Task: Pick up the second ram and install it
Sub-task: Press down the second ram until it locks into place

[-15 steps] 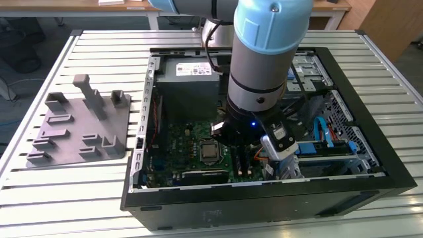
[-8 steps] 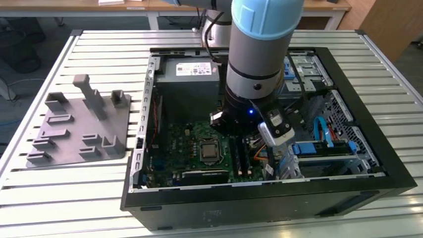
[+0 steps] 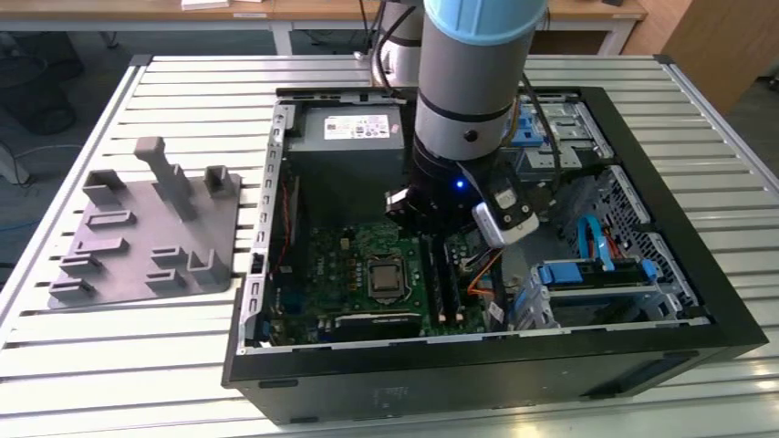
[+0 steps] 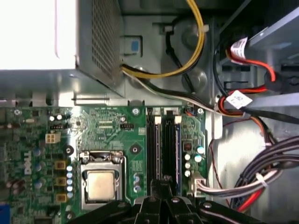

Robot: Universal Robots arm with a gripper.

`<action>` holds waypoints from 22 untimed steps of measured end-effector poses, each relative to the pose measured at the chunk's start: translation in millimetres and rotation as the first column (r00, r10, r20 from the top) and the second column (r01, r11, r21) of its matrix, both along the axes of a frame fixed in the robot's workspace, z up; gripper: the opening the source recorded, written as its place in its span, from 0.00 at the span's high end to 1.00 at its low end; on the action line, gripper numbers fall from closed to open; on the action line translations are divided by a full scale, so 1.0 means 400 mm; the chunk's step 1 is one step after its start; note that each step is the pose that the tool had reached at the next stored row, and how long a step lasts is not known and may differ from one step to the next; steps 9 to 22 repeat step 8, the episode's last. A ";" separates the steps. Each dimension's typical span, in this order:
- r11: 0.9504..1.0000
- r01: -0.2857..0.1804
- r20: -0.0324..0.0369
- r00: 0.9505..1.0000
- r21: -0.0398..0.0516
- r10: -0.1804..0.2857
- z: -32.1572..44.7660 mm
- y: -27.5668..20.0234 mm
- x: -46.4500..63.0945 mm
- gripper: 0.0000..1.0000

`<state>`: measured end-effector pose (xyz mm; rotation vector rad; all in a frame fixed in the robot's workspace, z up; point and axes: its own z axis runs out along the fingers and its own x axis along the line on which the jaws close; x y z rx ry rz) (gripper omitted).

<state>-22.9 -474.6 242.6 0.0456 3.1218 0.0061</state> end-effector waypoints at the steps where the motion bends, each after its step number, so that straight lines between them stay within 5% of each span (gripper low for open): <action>1: 1.000 0.000 0.000 1.000 0.000 0.000 0.008 0.000 0.000 0.90; 4: 1.000 0.000 0.000 1.000 0.000 0.000 0.022 0.000 0.000 0.90; 22: 1.000 0.000 0.000 1.000 0.000 0.000 0.022 0.000 0.000 0.90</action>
